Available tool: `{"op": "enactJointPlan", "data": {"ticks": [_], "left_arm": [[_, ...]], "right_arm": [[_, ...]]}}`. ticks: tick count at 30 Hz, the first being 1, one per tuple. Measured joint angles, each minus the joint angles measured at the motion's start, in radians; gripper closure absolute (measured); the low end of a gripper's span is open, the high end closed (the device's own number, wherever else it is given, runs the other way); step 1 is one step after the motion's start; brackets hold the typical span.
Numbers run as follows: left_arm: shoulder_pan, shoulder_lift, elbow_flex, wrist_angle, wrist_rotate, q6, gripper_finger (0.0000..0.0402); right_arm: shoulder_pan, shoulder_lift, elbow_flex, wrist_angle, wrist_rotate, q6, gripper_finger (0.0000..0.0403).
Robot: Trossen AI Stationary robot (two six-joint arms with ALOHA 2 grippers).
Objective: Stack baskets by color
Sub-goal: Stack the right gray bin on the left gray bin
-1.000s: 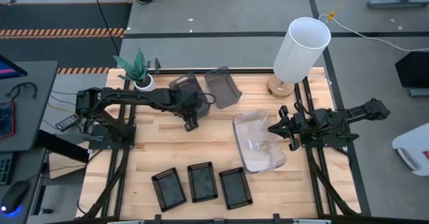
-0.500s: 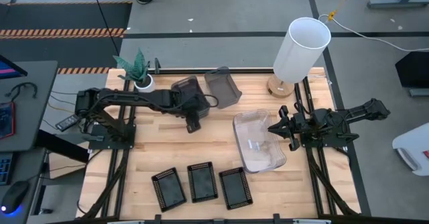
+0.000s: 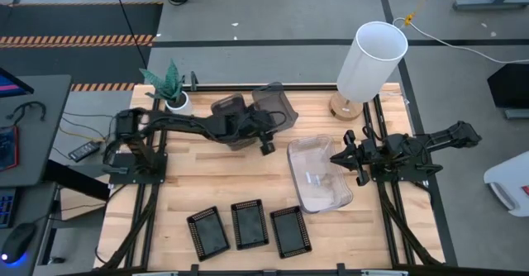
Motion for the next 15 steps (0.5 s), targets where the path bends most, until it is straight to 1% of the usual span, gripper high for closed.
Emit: {"op": "enactJointPlan", "data": {"ticks": [1,6,10,13,15], "left_arm": [[0.007,0.021,0.002,0.040,0.009,0.000,0.0250],[0.046,0.101,0.057,0.057,0.022,0.005,0.0263],[0.078,0.139,0.089,0.092,0.109,0.007,0.0271],[0.089,0.157,0.088,0.099,0.124,0.009,0.0273],[0.098,0.165,0.087,0.105,0.155,0.009,0.0273]], "right_arm": [[0.000,0.000,0.000,0.003,0.000,0.000,0.0362],[0.000,0.004,0.000,0.004,0.003,0.000,0.0362],[0.000,0.006,0.000,0.010,-0.001,0.000,0.0362],[0.000,0.008,0.000,0.013,-0.003,0.000,0.0362],[0.000,0.010,0.000,0.016,-0.003,0.000,0.0362]]}}
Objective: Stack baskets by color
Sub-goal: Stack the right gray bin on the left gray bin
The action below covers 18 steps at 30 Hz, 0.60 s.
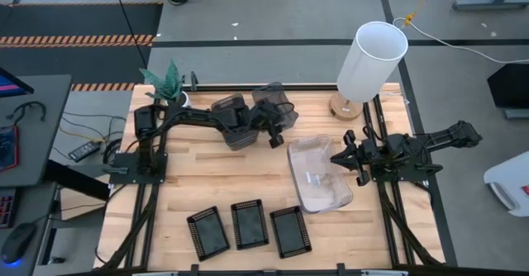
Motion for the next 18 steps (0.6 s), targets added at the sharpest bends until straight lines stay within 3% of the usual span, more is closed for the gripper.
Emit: {"op": "enactJointPlan", "data": {"ticks": [4,13,18], "left_arm": [[0.009,0.021,0.000,-0.017,0.048,-0.015,0.0274],[0.008,0.070,0.001,-0.102,0.007,-0.017,0.0277],[0.008,0.071,-0.001,-0.165,-0.003,-0.011,0.0311]], "right_arm": [[0.000,0.003,0.000,0.007,0.000,0.000,0.0362],[0.000,0.004,0.000,0.012,0.000,0.000,0.0362],[0.000,0.004,0.000,0.013,0.000,0.000,0.0362]]}}
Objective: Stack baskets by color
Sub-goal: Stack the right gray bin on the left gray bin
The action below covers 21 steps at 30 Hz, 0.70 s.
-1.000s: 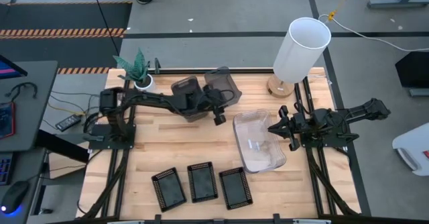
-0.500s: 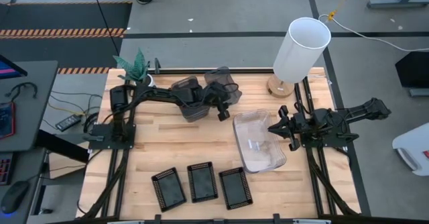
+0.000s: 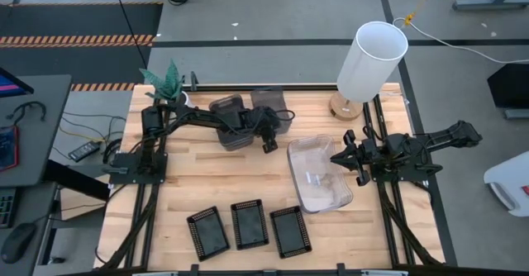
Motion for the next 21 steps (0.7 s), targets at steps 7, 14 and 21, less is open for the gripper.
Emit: {"op": "enactJointPlan", "data": {"ticks": [7,14,21], "left_arm": [[-0.013,0.000,0.000,0.002,0.000,0.025,0.0391],[-0.013,-0.069,0.056,-0.068,-0.026,0.075,0.0397],[-0.014,-0.253,0.063,-0.180,-0.051,0.106,0.0399]], "right_arm": [[0.000,0.000,0.000,0.001,0.000,0.000,0.0362],[0.000,0.000,0.000,0.002,0.000,0.000,0.0362],[0.000,0.000,0.000,0.003,0.000,0.000,0.0362]]}}
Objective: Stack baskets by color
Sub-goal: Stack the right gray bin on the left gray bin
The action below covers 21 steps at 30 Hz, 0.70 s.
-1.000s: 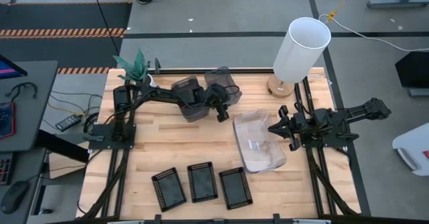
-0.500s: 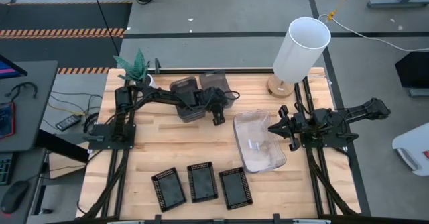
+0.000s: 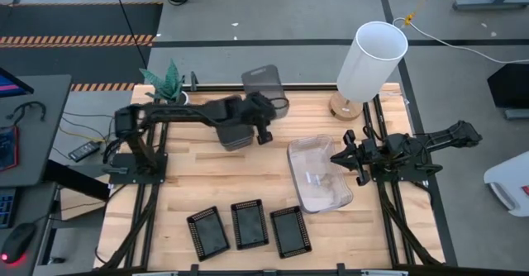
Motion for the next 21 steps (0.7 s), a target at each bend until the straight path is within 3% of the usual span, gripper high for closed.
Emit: {"op": "enactJointPlan", "data": {"ticks": [4,11,21], "left_arm": [[-0.005,-0.114,0.000,-0.142,0.013,-0.034,0.0399],[-0.067,-0.204,-0.001,-0.353,0.001,-0.119,0.0400],[-0.192,-0.214,-0.001,-0.508,-0.164,-0.164,0.0400]], "right_arm": [[0.000,0.000,0.000,0.003,0.000,0.000,0.0362],[0.000,0.000,0.000,0.008,0.004,0.000,0.0362],[0.000,0.007,0.000,0.013,0.007,0.000,0.0362]]}}
